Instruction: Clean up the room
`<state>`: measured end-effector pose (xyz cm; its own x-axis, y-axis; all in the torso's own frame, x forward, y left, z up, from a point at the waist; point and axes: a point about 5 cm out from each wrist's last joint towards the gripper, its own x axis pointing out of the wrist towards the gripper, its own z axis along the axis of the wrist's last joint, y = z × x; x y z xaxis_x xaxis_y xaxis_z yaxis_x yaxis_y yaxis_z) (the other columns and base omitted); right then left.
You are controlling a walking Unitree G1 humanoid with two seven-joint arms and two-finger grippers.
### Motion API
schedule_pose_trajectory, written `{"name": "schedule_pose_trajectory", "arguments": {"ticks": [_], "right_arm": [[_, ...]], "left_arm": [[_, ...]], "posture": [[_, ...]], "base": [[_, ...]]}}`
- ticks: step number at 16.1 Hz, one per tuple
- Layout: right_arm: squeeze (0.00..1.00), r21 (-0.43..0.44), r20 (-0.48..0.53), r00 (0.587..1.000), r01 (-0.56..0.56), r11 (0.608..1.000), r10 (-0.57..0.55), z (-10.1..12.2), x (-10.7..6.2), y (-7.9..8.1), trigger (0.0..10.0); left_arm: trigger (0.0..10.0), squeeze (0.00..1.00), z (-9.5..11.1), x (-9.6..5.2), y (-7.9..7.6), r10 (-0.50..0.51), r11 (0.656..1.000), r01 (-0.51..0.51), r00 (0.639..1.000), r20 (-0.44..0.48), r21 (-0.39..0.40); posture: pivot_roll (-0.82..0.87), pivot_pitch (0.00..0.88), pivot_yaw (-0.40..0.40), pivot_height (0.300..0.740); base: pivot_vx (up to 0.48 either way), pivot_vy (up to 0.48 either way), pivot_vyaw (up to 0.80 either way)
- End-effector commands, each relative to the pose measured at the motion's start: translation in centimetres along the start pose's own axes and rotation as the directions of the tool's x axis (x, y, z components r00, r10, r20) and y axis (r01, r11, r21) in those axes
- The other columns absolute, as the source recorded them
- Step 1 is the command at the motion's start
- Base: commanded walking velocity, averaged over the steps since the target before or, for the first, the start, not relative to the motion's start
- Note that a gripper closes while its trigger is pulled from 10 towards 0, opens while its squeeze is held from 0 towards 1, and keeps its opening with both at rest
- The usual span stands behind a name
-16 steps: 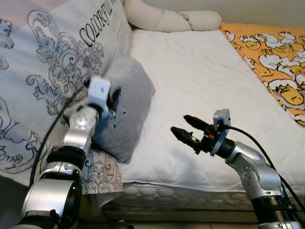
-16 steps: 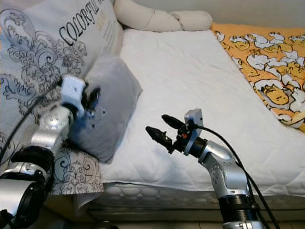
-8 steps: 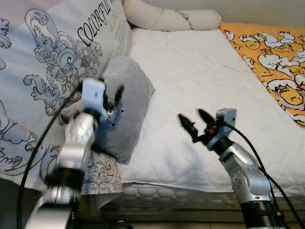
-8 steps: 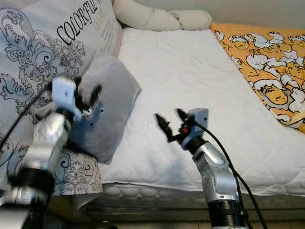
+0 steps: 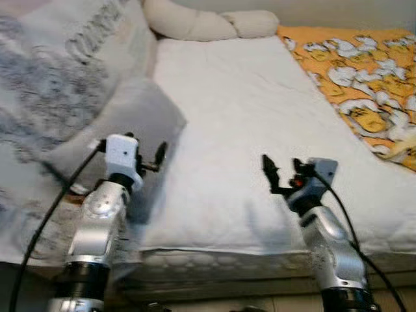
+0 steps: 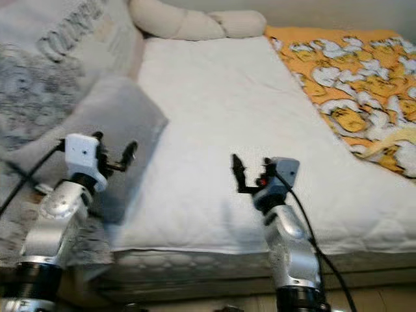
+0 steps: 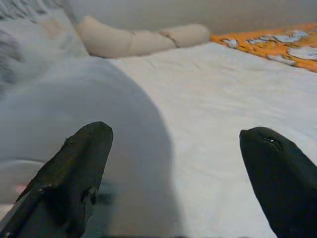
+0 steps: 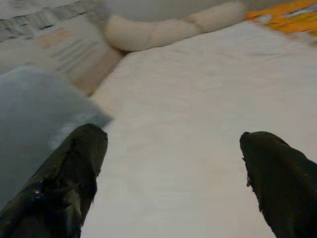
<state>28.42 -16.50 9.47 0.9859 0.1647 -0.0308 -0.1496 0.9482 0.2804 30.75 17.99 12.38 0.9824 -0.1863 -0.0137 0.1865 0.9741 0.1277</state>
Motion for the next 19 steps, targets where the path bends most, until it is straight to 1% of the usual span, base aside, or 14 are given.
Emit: {"name": "schedule_pose_trajectory", "arguments": {"ticks": [1,3,5,7,9,10,12,13,14,15,17,19], "right_arm": [[1.00,-0.012,0.023,1.000,0.011,1.000,-0.011,0.4,-0.1,0.1,10.0],[1.00,0.000,0.025,0.999,0.042,0.999,-0.042,0.3,-0.2,-0.2,10.0],[1.00,-0.058,0.039,0.996,0.077,0.995,-0.075,0.2,-0.3,-0.7,10.0],[1.00,-0.065,0.031,0.994,0.110,0.992,-0.109,-0.1,-0.1,-1.2,10.0],[1.00,-0.064,0.006,0.991,0.132,0.989,-0.132,-0.2,0.1,-1.3,10.0],[1.00,-0.043,-0.042,0.992,0.114,0.993,-0.116,-0.9,0.2,-0.9,10.0],[1.00,-0.058,-0.094,0.991,0.093,0.994,-0.098,-1.9,0.3,-0.6,10.0],[1.00,-0.053,-0.104,0.989,0.101,0.994,-0.106,-2.2,0.4,-0.6,10.0],[1.00,-0.053,-0.101,0.985,0.138,0.989,-0.143,-2.4,0.6,-0.9,10.0],[1.00,-0.053,-0.099,0.984,0.143,0.988,-0.148,-2.4,0.7,-0.9,10.0],[1.00,-0.071,-0.104,0.984,0.138,0.988,-0.145,-2.3,0.9,-1.1,10.0],[1.00,-0.072,-0.105,0.985,0.127,0.989,-0.134,-2.1,1.3,-1.0,10.0]], "left_arm": [[10.0,1.00,0.0,-0.4,0.6,0.037,0.999,-0.037,0.999,-0.026,0.007],[10.0,1.00,-0.4,-0.8,0.9,0.052,0.999,-0.052,0.997,-0.059,0.010],[10.0,1.00,-1.0,-1.0,1.1,0.063,0.998,-0.061,0.994,-0.090,0.024],[10.0,1.00,-1.1,-1.1,1.2,0.071,0.997,-0.069,0.992,-0.101,0.030],[10.0,1.00,-1.3,-1.2,1.3,0.081,0.996,-0.077,0.990,-0.113,0.036],[10.0,1.00,-1.6,-1.5,1.4,0.096,0.995,-0.092,0.986,-0.134,0.038],[10.0,1.00,-2.0,-1.5,1.2,0.098,0.994,-0.091,0.983,-0.152,0.052],[10.0,1.00,-2.0,-1.5,1.2,0.100,0.995,-0.093,0.983,-0.156,0.046],[10.0,1.00,-2.4,-1.2,1.3,0.106,0.994,-0.100,0.980,-0.168,0.049],[10.0,1.00,-2.5,-1.2,1.3,0.107,0.994,-0.100,0.980,-0.171,0.050],[10.0,1.00,-2.6,-1.0,1.2,0.108,0.993,-0.100,0.978,-0.179,0.056],[10.0,1.00,-2.9,-0.9,1.3,0.126,0.992,-0.123,0.974,-0.191,0.027]], "posture": [[0.02,0.000,-0.005,0.740],[0.01,0.000,-0.001,0.740],[0.02,0.000,-0.004,0.740],[0.02,0.000,-0.012,0.740],[0.03,0.000,-0.023,0.740],[0.04,0.000,-0.035,0.740],[0.04,0.000,-0.037,0.740],[0.04,0.000,-0.037,0.740],[0.03,0.000,-0.039,0.740],[0.03,0.000,-0.039,0.740],[0.04,0.000,-0.041,0.740],[0.02,0.000,-0.035,0.740]], "base": [[0.000,-0.409,0.76],[0.000,-0.412,0.75],[0.000,-0.416,0.71],[0.000,-0.414,0.68],[0.000,-0.409,0.41],[0.000,-0.409,0.00],[0.000,-0.414,0.00],[0.000,-0.412,0.00],[0.000,-0.412,0.00],[0.000,-0.412,0.00],[0.000,-0.412,0.00],[0.000,-0.411,0.00]]}}
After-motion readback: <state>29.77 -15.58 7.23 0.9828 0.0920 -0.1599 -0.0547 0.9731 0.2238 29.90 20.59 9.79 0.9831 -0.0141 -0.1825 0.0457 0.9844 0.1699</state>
